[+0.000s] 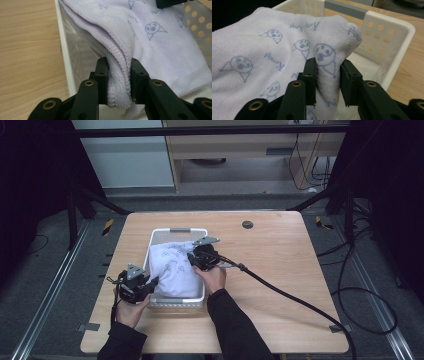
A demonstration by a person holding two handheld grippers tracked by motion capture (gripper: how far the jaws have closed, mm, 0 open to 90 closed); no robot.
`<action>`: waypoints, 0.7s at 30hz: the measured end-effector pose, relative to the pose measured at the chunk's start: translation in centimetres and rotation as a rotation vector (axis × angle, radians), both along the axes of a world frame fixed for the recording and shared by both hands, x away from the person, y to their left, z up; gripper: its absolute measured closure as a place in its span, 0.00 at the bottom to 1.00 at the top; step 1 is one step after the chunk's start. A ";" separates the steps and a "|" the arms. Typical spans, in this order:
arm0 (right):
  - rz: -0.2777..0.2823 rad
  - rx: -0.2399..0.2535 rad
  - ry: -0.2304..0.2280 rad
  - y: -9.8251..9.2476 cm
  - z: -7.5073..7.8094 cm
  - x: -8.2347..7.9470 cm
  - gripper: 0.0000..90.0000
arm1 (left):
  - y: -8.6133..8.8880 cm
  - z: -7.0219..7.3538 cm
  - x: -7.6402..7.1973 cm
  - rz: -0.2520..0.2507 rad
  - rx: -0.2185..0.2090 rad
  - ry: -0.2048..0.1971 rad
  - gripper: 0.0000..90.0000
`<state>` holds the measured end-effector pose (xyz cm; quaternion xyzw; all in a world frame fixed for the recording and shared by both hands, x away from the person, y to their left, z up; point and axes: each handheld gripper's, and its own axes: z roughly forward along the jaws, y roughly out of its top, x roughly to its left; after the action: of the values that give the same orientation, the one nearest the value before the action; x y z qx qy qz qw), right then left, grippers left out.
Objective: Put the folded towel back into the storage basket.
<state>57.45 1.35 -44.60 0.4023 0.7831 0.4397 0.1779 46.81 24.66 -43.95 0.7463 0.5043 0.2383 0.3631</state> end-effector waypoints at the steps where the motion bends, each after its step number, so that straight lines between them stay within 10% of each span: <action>1: 0.001 -0.009 0.004 0.0 -0.1 0.0 0.74 | 0.0 0.0 0.0 -0.001 0.002 0.002 0.77; 21: -0.021 0.017 -0.084 -2.7 1.8 -0.8 0.47 | 1.1 1.8 -0.9 0.005 -0.062 -0.090 0.59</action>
<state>56.68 -1.31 -42.78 0.3931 0.7669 0.4609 0.2118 45.86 25.77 -42.14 0.7221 0.4964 0.2567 0.4077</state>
